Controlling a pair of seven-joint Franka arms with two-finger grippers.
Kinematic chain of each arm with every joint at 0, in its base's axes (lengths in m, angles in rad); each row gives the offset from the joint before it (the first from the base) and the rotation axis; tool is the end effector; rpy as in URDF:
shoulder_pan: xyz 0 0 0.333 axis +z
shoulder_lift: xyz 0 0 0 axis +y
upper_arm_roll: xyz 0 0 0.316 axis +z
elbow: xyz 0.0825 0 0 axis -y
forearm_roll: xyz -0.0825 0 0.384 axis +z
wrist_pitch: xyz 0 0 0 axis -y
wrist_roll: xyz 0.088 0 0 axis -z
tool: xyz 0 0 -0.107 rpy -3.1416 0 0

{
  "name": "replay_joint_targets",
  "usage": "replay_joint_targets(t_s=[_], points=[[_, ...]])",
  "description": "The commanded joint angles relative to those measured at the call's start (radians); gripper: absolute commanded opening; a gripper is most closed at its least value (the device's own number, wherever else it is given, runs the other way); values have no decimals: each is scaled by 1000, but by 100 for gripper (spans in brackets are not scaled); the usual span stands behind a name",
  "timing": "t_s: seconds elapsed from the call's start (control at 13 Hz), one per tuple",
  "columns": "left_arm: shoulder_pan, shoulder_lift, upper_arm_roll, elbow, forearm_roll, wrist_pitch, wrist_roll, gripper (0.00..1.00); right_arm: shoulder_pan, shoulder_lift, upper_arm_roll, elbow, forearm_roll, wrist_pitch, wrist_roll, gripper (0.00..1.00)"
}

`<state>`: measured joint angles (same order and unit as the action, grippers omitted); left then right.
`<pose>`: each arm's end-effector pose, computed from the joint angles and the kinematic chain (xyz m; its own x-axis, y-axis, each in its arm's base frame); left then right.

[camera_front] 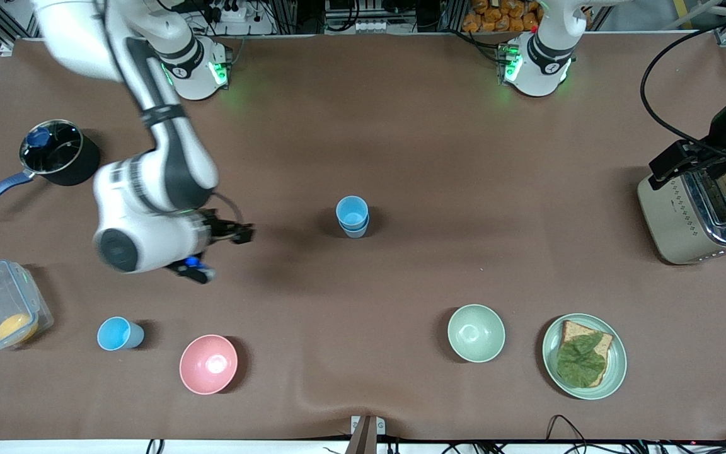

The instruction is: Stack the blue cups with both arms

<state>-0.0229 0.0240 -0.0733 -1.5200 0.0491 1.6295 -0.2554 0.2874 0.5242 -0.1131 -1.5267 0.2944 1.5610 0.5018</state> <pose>0.5664 -0.0491 0.6407 0.9832 0.1560 0.0946 0.1589 -0.9870 -0.0242 0.6205 0.1506 0.3294 0.7898 -0.3447 -0.5073 -0.3744 -0.9261 0.0465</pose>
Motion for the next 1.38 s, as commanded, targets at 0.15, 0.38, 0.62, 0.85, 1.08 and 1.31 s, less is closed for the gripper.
replay_joint_targets(t_s=[0.15, 0.38, 0.62, 0.85, 1.08, 1.31], points=[[8, -21, 3, 0, -25, -43, 22, 100, -125, -143, 20, -98, -85, -50, -213, 100], [8, -21, 3, 1, -23, -46, 31, 100, -125, -287, 21, -148, -174, -55, -317, 100], [6, -19, 0, 3, -23, -50, 48, 100, -148, -374, 20, -125, -259, -45, -497, 100], [8, -7, 0, 39, -35, -91, 53, 100, -180, -420, -2, -92, -265, -44, -586, 100], [8, 1, 4, 50, -51, -105, 107, 100, -264, -454, 33, -41, -283, -51, -598, 100], [8, 13, 6, 67, -51, -114, 107, 100, -333, -516, 116, -23, -302, -52, -588, 100]])
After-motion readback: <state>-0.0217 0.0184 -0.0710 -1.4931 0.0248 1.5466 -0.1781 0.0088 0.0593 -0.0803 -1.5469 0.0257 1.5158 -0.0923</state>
